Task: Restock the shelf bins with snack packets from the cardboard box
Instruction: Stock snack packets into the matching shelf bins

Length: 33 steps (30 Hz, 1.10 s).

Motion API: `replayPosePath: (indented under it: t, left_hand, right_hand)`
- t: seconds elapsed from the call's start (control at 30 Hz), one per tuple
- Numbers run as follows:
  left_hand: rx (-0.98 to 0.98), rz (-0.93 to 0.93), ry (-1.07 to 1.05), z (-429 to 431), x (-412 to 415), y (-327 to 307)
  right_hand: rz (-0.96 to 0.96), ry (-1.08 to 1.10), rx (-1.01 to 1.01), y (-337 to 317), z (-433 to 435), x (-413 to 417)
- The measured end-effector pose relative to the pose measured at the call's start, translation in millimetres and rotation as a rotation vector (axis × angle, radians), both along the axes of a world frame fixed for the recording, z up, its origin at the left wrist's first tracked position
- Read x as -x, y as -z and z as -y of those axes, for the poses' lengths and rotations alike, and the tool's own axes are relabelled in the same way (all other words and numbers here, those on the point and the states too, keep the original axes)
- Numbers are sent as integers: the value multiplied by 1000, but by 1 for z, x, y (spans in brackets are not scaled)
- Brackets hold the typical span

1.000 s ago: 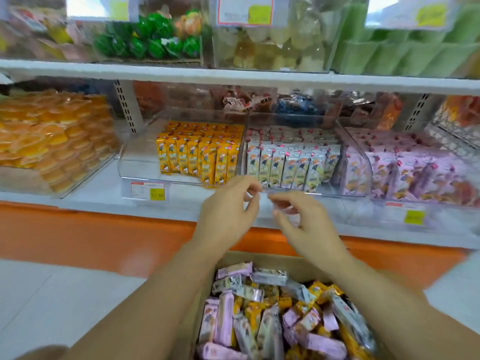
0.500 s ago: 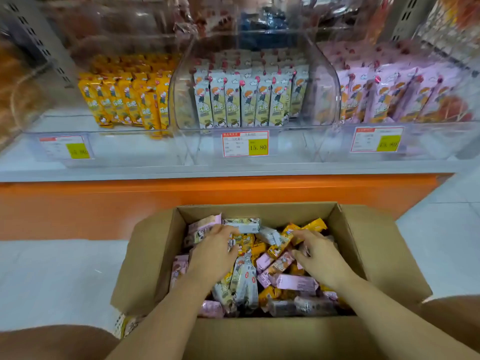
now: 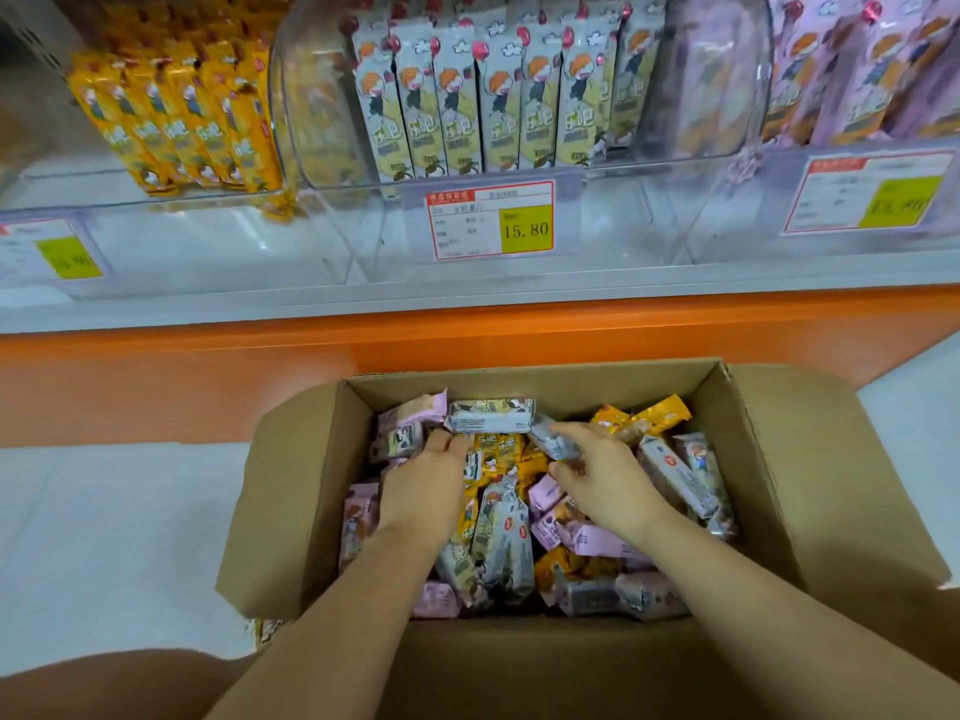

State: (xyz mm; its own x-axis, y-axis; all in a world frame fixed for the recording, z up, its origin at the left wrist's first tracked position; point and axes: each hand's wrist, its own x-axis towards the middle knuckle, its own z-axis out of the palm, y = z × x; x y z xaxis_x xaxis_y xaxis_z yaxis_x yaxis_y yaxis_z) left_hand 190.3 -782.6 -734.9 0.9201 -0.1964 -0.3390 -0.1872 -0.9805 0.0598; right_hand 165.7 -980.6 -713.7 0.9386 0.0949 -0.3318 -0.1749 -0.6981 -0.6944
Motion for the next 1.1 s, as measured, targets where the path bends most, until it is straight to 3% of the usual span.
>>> replayPosePath:
  t: [0.13,0.3,0.5,0.73,0.9,1.1]
  left_hand:
    - [73,69,148,6,2,-13]
    - [263,1,451,24,13,-21]
    - [338,-30,526,39,27,-18]
    - [504,-165,292,39,39,-8]
    - [631,-213,154,43,35,-7]
    - [646,-2,-175,34,2,-4]
  right_hand:
    - [114,171,-104,1,4,0]
    - [414,331,103,-2,22,16]
    - [202,38,122,9,24,45]
    - [40,57,-25,3,25,40]
    - [-10,-2,83,-3,19,42]
    - [55,45,234,-5,26,33]
